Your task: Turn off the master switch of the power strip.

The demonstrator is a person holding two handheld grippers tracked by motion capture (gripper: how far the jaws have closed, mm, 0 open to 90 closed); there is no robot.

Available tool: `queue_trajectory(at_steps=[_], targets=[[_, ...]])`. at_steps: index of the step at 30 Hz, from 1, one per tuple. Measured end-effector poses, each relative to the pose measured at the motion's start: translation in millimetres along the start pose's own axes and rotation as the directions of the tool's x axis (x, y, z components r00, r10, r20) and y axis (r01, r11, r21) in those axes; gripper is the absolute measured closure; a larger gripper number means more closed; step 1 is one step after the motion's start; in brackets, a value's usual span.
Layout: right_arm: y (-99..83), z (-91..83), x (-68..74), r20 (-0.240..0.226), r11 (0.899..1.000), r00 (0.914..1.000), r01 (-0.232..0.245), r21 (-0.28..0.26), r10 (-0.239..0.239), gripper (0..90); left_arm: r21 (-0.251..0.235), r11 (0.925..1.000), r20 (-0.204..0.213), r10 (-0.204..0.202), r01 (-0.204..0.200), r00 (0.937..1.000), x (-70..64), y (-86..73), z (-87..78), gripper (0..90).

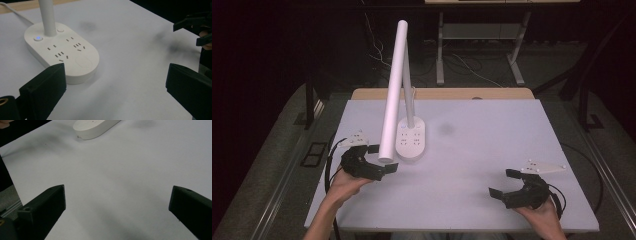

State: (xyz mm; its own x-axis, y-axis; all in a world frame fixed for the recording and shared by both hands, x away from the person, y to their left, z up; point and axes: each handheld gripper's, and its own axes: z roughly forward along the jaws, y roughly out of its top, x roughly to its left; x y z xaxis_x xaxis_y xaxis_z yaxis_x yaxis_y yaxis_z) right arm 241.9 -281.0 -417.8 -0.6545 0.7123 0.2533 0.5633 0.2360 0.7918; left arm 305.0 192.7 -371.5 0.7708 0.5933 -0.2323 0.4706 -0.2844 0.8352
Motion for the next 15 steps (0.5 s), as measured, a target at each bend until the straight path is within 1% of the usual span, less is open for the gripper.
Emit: queue_trajectory(at_steps=[6,10,15], targets=[[-0.1,0.1,-0.1,-0.002,1.000,1.0000,0.001,0.002,-0.001,0.1,0.002,1.0000,-0.009,0.000,0.000,1.0000,5.4,4.6,0.7,2.1],[-0.2,-0.1,-0.2,-0.002,1.000,1.0000,-0.003,0.003,0.003,0.1,0.018,0.9998,-0.016,0.005,-0.005,0.9999,9.5,9.0,1.2,2.1],[-0.2,-0.1,-0.5,-0.001,1.000,1.0000,-0.003,0.002,0.003,0.1,0.016,0.9999,-0.027,0.004,-0.004,0.9996,14.8,15.7,0.1,2.3]])
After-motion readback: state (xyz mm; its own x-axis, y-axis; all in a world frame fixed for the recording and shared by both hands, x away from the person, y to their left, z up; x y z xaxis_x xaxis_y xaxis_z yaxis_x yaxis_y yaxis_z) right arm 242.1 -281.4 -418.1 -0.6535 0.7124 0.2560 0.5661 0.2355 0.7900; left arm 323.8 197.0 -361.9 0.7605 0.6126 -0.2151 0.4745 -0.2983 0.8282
